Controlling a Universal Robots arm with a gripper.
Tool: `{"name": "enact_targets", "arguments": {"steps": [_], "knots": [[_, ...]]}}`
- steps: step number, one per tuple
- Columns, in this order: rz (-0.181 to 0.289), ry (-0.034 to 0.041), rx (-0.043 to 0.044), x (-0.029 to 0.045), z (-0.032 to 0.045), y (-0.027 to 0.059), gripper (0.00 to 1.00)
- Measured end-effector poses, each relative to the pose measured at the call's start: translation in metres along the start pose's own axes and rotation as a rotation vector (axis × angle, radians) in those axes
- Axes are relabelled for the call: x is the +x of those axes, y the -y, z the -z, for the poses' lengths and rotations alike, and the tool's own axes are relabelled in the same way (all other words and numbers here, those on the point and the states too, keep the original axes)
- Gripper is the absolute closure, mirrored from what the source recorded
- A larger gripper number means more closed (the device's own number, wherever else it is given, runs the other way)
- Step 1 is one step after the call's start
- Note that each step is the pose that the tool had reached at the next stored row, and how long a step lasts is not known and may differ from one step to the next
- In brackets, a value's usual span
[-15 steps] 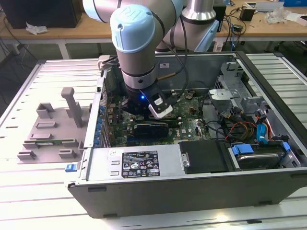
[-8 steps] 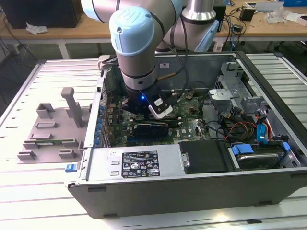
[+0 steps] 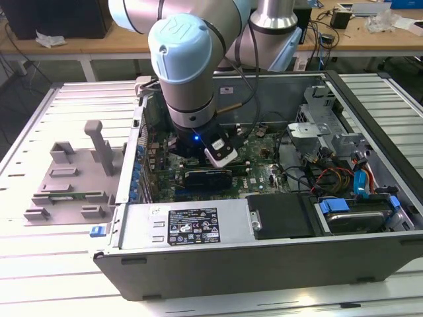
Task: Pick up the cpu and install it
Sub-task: 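Install the second cpu locking lever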
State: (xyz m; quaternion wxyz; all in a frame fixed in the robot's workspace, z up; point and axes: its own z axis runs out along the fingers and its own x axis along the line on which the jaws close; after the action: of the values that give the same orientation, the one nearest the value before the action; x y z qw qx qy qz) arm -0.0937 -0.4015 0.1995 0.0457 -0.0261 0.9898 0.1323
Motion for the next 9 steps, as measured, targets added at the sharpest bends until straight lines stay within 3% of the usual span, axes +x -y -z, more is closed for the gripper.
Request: {"name": "enact_targets", "arguments": {"steps": [6, 9], "knots": [[-0.001, 0.0067, -0.0249, 0.0002, -0.0006, 0.0007, 0.89], [-0.003, 0.0074, -0.0267, 0.0011, -0.003, 0.0016, 0.89]]}}
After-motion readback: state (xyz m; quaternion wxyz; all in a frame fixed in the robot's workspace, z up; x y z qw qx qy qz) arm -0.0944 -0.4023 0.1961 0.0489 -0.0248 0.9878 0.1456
